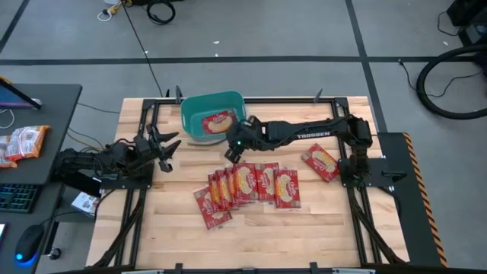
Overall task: Sort popcorn bags into baskets
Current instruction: Put the red popcorn bag into the blue container
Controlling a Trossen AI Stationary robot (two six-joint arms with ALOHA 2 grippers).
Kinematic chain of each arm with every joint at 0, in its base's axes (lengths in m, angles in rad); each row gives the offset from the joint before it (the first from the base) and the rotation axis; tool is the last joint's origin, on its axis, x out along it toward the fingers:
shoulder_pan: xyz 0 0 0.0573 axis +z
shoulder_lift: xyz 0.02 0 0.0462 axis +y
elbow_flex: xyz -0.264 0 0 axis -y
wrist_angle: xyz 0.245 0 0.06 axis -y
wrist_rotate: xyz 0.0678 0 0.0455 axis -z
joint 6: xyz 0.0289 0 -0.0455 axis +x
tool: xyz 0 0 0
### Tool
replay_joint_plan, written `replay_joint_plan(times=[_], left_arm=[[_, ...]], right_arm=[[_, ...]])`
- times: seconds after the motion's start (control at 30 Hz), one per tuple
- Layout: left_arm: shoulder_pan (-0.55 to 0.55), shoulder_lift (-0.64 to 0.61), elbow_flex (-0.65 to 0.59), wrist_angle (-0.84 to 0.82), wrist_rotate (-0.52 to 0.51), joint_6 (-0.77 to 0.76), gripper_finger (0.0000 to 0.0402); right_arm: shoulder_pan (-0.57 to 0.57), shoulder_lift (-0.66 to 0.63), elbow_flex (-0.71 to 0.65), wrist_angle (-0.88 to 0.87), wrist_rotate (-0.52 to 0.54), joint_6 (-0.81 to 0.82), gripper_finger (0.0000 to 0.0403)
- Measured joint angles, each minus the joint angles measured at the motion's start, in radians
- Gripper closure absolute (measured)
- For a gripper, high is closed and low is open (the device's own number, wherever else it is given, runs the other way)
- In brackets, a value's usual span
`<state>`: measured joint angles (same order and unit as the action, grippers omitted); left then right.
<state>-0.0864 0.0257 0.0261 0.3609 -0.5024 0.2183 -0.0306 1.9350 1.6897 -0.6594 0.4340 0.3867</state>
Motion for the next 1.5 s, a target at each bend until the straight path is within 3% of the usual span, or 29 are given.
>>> replay_joint_plan(times=[0.4, 0.67, 0.9, 1.2, 1.5], left_arm=[[0.0, 0.0, 0.0, 0.04, 0.028, 0.14, 0.026], [0.0, 0.0, 0.0, 0.056, 0.034, 0.085, 0.026], [0.0, 0.0, 0.0, 0.058, 0.074, 0.054, 0.026], [0.0, 0.0, 0.0, 0.032, 0.074, 0.054, 0.026], [0.0, 0.0, 0.0, 0.006, 0.073, 0.054, 0.026]], right_arm=[[0.084, -0.009, 0.0, -0.566, -0.007, 0.587, 0.0228], [0.117, -0.008, -0.026, -0.784, -0.058, 0.712, 0.0228], [0.1, -0.008, -0.137, -0.795, -0.185, 0.714, 0.0233], [0.059, -0.008, -0.381, -0.801, -0.339, 0.72, 0.0242], [0.008, -0.081, -0.586, -0.705, -0.398, 0.705, 0.0229]])
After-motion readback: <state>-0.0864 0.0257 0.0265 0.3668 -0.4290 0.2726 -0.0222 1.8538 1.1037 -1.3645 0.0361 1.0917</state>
